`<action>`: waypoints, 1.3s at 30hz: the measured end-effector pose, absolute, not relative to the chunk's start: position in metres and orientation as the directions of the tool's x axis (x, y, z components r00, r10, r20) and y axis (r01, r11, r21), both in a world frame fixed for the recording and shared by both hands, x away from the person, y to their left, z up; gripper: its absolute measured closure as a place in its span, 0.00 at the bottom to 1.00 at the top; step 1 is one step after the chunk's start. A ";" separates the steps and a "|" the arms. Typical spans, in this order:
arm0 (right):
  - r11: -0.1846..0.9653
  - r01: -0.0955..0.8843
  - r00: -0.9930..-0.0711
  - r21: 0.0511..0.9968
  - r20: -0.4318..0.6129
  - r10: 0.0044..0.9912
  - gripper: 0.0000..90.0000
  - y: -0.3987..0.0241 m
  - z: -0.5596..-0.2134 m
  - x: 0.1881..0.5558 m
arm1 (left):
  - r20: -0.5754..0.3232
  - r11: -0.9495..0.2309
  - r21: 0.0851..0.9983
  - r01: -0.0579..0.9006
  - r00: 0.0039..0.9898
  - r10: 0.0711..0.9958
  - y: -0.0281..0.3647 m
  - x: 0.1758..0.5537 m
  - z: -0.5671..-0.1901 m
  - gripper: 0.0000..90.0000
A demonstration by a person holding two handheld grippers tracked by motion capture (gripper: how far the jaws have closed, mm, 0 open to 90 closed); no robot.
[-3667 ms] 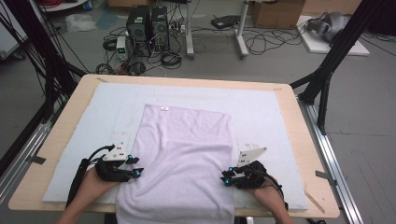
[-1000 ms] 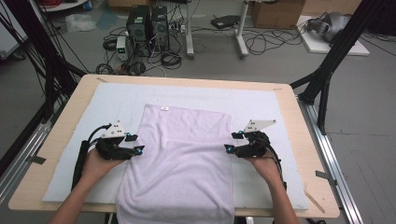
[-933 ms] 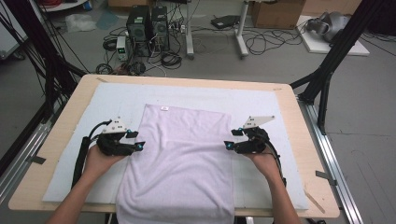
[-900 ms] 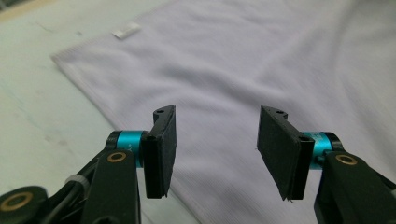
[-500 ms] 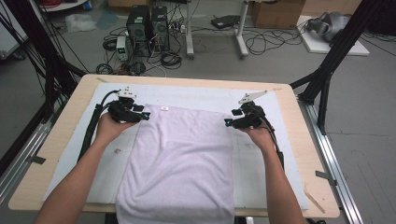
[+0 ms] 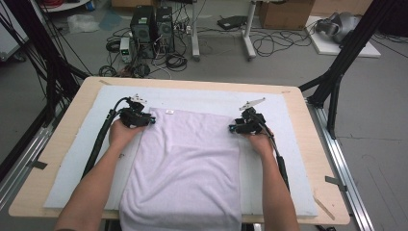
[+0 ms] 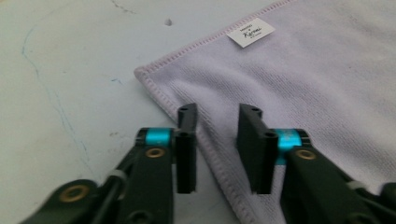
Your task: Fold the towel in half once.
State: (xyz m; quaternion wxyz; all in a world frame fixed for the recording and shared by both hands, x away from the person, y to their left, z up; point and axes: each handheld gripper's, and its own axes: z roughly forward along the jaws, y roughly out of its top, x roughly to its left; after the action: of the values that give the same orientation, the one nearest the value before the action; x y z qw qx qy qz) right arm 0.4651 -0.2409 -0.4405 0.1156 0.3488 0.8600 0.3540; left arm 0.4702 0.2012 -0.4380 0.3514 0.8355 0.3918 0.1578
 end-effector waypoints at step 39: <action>0.400 0.382 -0.870 0.833 0.177 0.460 0.96 -0.266 -0.399 0.312 | -0.032 -0.374 0.858 0.351 0.765 0.643 0.253 0.287 -0.408 0.96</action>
State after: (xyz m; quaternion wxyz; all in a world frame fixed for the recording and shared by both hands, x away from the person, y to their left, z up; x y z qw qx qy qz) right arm 0.3122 -0.2665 -0.3990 0.0405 0.2518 0.8358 0.4863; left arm 0.2865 0.2530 -0.4076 0.4687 0.8141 0.3053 0.1562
